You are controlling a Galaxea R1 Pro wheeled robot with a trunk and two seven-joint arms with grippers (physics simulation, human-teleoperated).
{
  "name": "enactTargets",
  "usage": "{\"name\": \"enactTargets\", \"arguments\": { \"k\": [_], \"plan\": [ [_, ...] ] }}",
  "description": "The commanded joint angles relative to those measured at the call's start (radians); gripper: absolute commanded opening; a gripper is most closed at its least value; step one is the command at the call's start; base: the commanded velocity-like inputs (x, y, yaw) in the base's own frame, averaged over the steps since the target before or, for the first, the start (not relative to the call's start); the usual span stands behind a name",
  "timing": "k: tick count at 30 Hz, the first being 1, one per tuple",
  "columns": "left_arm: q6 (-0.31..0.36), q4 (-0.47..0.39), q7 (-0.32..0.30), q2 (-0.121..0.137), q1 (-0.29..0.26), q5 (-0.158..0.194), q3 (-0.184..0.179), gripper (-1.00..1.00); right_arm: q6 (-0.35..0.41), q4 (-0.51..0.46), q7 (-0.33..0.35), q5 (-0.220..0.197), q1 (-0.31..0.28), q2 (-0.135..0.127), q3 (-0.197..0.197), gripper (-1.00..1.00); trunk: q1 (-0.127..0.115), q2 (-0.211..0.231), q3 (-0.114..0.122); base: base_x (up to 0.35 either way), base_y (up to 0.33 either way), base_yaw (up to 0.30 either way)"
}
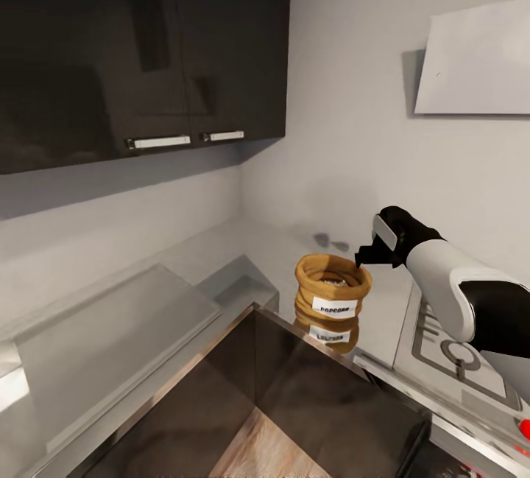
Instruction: In the kitchen, take the popcorn bag from the countertop, put it into the microwave, and heat it until the popcorn is cooked so the cooked popcorn ends up inside the bag.
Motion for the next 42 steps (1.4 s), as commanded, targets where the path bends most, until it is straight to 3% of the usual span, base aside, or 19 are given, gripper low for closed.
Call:
{"name": "enactTargets", "arguments": {
  "k": [1, 17, 24, 32, 42],
  "plan": [
    [0.007, -0.003, 0.0, 0.0, 0.0, 0.0, 0.004, 1.0, 0.004, -0.001, -0.006, -0.011, -0.001, 0.0, 0.006, 1.0, 0.0, -0.002, -0.003, 0.0, 0.0, 0.0],
    [0.007, -0.003, 0.0, 0.0, 0.0, 0.001, 0.004, 1.0, 0.005, 0.0, -0.007, -0.011, 0.0, -0.003, 0.008, 1.0, 0.0, -0.002, -0.004, 0.072, 0.0, 0.0],
    [0.007, -0.003, 0.0, 0.0, 0.0, 0.0, 0.004, 1.0, 0.004, 0.054, -0.009, -0.011, -0.001, -0.003, 0.003, 1.0, 0.0, -0.002, -0.004, 0.0, 0.0, 0.0],
    [0.007, -0.003, 0.0, 0.0, 0.0, 0.001, 0.004, 1.0, 0.004, 0.084, -0.009, -0.011, -0.001, -0.001, -0.103, 1.0, 0.0, -0.002, -0.009, 0.0, 0.0, 0.0],
    [0.007, -0.003, 0.0, 0.0, 0.0, 0.001, 0.004, 1.0, 0.004, 0.085, -0.009, -0.011, -0.001, -0.003, -0.113, 1.0, 0.0, -0.002, -0.024, 0.0, 0.0, 0.0]
  ]
}}
